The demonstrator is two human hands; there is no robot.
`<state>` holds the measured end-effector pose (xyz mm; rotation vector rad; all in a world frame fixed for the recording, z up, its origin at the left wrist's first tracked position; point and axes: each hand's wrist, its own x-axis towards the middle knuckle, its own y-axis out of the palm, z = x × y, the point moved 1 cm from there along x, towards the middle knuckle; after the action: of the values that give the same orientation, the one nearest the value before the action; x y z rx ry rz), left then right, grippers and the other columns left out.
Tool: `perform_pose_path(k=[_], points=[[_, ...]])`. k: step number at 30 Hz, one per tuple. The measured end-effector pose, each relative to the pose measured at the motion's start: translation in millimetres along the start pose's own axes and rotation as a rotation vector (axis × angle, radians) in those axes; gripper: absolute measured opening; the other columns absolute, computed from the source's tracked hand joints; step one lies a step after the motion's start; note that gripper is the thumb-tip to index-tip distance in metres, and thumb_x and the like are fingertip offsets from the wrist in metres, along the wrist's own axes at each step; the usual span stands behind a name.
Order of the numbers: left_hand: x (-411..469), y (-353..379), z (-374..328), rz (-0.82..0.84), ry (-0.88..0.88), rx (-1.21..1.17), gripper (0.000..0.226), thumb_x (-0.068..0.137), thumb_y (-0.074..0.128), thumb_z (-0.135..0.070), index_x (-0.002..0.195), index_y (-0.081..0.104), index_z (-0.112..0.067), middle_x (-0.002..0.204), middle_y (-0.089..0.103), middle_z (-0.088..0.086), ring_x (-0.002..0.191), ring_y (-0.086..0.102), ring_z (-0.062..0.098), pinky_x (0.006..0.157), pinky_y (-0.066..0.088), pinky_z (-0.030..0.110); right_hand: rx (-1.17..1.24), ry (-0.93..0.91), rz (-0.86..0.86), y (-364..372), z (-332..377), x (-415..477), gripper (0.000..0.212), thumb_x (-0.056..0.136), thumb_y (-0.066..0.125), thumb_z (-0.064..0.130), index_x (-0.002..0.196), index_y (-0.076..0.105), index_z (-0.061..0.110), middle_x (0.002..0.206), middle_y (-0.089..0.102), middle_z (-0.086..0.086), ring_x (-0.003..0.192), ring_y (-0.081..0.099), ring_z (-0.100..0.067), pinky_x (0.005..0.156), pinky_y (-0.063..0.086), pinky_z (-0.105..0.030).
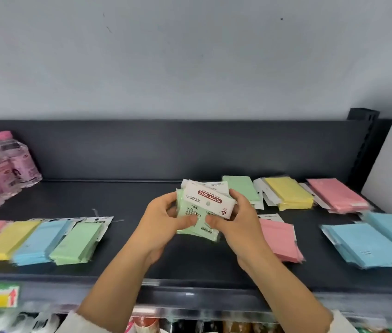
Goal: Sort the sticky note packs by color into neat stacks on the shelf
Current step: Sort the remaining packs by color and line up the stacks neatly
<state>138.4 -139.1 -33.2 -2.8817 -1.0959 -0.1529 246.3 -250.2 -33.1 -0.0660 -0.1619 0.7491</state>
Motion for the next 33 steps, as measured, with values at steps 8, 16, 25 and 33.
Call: perform_pose_path(k=[8, 16, 25, 33], points=[[-21, -16, 5, 0.043, 0.131, 0.442, 0.054, 0.092, 0.051, -0.004, 0.131, 0.044, -0.041, 0.124, 0.055, -0.027, 0.115, 0.05, -0.008, 0.09, 0.044, 0.011, -0.264, -0.166, 0.111, 21, -15, -11, 0.061, 0.083, 0.063, 0.0, 0.131, 0.043, 0.033, 0.122, 0.052, 0.019, 0.11, 0.049, 0.007, 0.083, 0.043, -0.004], [-25, -19, 12, 0.045, 0.064, 0.462, 0.049, 0.096, 0.05, -0.009, 0.11, 0.038, -0.055, 0.119, 0.05, -0.031, 0.114, 0.048, -0.008, 0.08, 0.038, -0.003, -0.178, -0.091, 0.182, 22, -10, -7, 0.052, 0.09, 0.058, 0.008, 0.126, 0.038, 0.038, 0.118, 0.048, 0.022, 0.105, 0.048, 0.009, 0.086, 0.042, -0.012], [-46, -65, -17, -0.163, -0.11, 0.531, 0.02, 0.098, 0.044, -0.011, 0.095, 0.06, -0.022, 0.099, 0.069, -0.009, 0.095, 0.063, 0.008, 0.083, 0.048, 0.029, 0.183, 0.194, 0.341, 56, 3, -7, 0.024, 0.091, 0.058, 0.011, 0.112, 0.054, 0.024, 0.107, 0.069, 0.005, 0.095, 0.068, -0.011, 0.069, 0.059, -0.031], [-59, -114, -20, -0.296, -0.178, 0.874, 0.018, 0.095, 0.039, -0.007, 0.085, 0.053, -0.009, 0.076, 0.05, -0.005, 0.069, 0.047, 0.019, 0.062, 0.039, 0.027, 0.072, 0.202, 0.467, 112, -3, -3, 0.034, 0.092, 0.05, 0.003, 0.118, 0.046, 0.023, 0.111, 0.06, 0.001, 0.094, 0.066, -0.016, 0.067, 0.06, -0.033]])
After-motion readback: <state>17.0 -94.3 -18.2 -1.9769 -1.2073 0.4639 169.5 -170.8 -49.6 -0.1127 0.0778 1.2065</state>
